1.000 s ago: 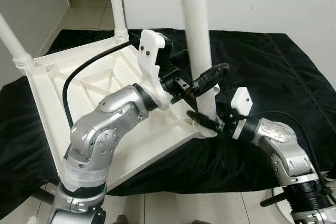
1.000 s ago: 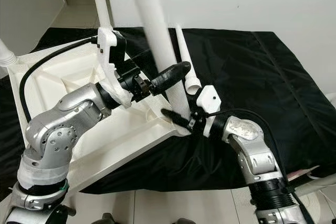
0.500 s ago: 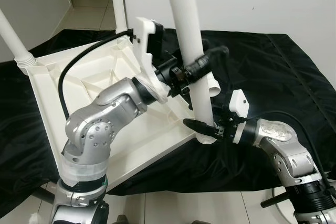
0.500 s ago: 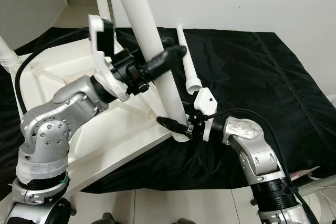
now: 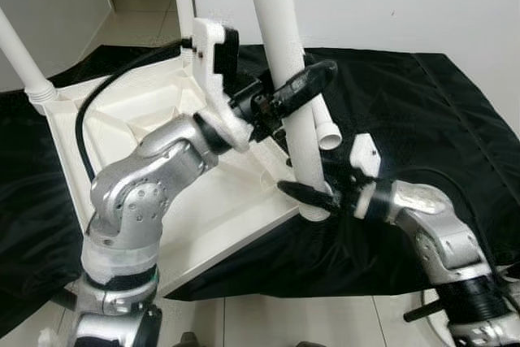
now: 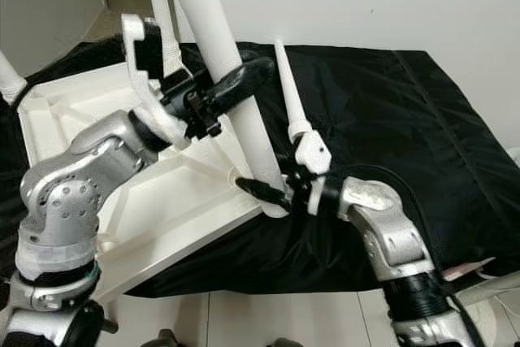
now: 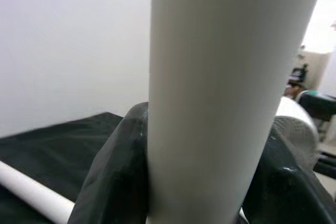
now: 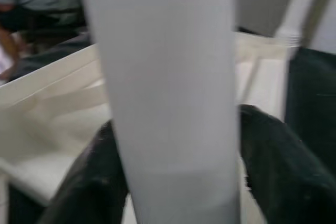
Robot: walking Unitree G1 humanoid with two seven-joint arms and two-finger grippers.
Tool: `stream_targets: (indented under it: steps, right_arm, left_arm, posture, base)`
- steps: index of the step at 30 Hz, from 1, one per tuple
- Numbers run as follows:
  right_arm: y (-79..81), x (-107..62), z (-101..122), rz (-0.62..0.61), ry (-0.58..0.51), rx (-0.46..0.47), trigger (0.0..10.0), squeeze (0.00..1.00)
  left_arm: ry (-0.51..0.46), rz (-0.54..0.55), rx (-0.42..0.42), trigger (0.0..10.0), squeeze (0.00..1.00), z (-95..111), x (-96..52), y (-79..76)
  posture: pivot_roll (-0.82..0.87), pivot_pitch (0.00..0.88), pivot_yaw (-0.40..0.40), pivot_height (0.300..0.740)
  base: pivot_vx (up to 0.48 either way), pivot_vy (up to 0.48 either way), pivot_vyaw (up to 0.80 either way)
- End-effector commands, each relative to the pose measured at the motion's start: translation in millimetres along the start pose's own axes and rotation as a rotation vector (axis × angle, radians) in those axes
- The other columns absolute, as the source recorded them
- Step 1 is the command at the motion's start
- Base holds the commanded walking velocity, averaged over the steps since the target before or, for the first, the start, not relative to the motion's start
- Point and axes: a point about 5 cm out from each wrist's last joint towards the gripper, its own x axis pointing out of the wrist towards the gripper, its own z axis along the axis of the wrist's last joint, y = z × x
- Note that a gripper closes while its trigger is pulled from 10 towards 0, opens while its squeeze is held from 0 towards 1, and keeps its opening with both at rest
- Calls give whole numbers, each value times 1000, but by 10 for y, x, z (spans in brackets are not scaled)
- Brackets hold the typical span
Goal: Building children table
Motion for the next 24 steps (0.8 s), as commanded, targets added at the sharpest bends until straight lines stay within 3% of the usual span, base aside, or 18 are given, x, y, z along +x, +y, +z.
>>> stream_targets:
  steps: [1,9,14,15,17,18,19,24]
  right_arm:
    - [-140,3,50,-100,-15,-5,10000,1000]
    - [-360,167,173,-300,-57,-36,10000,1000]
    - [-408,238,196,-385,-65,-69,10000,1000]
    - [-419,298,193,-437,-68,-81,10000,369]
    - [-419,298,193,-437,-68,-81,10000,369]
    - [-422,355,187,-476,-68,-88,10000,75]
    - [-397,427,170,-504,-69,-90,10000,0]
    - [-326,603,128,-568,-61,-112,10000,0]
  left_arm:
    - [40,28,19,10000,0,1,71,46]
    - [77,168,98,10000,0,187,270,271]
    - [78,237,125,10000,0,233,334,344]
    - [60,271,124,10000,0,272,379,368]
    - [60,271,124,10000,0,272,379,368]
    - [46,295,113,10000,0,303,418,385]
    - [21,328,109,10000,0,344,466,407]
    - [-19,386,68,10000,0,414,593,443]
  posture:
    - [-26,0,-1,740]
    - [-25,0,-3,740]
    - [-25,0,0,740]
    - [-23,0,0,740]
    - [-23,0,0,740]
    - [-22,0,1,740]
    - [-19,0,0,740]
    - [-17,0,0,740]
  base:
    - [0,0,0]
    - [0,0,0]
    - [0,0,0]
    - [0,0,0]
    - [0,0,0]
    - [0,0,0]
    - [0,0,0]
    - [0,0,0]
